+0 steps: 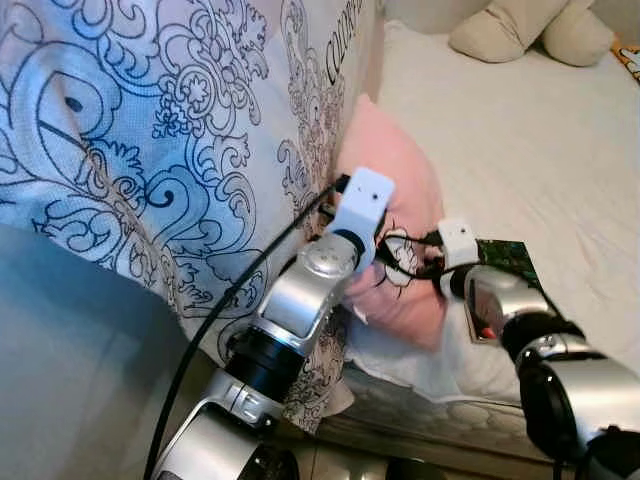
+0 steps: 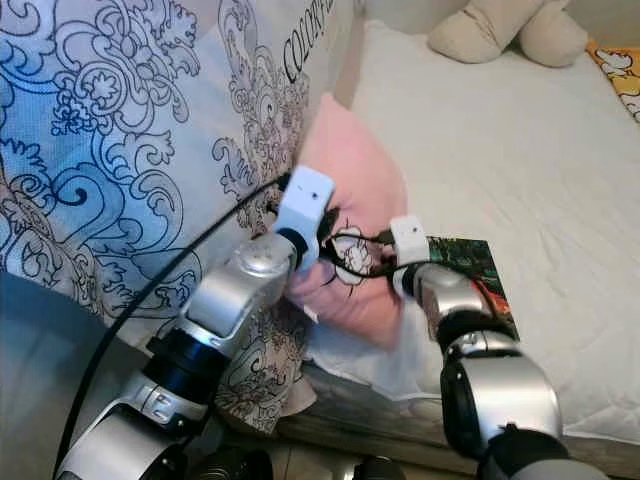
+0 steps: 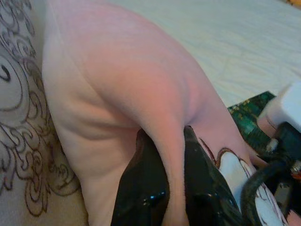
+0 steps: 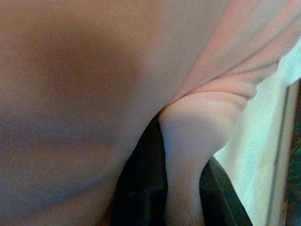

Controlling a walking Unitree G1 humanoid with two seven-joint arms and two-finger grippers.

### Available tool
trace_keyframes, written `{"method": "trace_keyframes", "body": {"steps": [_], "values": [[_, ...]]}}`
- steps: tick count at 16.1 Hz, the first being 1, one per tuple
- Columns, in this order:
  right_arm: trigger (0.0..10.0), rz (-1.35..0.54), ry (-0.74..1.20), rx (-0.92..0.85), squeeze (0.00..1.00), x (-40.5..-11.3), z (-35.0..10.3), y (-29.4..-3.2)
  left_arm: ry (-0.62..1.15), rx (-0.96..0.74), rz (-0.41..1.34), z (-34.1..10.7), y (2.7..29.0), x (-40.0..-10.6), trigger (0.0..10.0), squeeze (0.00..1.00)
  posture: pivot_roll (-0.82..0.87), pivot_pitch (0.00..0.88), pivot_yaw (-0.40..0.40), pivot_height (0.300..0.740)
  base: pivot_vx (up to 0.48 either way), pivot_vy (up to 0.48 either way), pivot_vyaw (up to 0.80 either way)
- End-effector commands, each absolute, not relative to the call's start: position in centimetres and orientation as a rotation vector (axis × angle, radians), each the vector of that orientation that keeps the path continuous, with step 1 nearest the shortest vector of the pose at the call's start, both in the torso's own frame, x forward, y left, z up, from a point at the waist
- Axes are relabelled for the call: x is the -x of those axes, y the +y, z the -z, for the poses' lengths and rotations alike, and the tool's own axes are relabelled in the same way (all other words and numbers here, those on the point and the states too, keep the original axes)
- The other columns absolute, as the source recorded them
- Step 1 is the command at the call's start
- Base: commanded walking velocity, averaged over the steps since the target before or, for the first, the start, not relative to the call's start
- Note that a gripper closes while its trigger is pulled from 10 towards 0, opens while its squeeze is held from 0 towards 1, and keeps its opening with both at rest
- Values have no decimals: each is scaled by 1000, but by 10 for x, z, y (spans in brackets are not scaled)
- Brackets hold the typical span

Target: Clean up the room

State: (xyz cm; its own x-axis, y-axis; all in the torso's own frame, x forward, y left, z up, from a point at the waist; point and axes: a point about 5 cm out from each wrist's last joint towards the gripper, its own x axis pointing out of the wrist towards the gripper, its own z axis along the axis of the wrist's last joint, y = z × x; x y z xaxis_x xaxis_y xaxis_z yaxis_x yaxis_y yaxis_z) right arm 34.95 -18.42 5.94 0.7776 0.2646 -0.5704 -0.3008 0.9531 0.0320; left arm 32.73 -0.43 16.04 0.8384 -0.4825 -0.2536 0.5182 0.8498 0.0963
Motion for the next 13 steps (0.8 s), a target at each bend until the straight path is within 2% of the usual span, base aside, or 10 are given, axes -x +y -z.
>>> {"method": "trace_keyframes", "body": {"steps": [1,3,8,13], "values": [[10000,-263,599,75,1000,-348,-56,-187,161,-106,631,-182,-32,-320,10000,1000,-55,49,5,740,0,0,0],[10000,-198,581,85,1000,-349,-58,-196,176,-82,657,-181,-37,-315,10000,1000,-60,45,6,740,0,0,0],[10000,-162,500,128,1000,-355,-70,-200,93,-78,655,-202,-28,-316,10000,1000,-70,41,5,740,0,0,0],[10000,-135,496,149,1000,-348,-61,-201,38,-198,661,-208,-12,-313,10000,1000,-73,35,-5,740,0,0,0]]}}
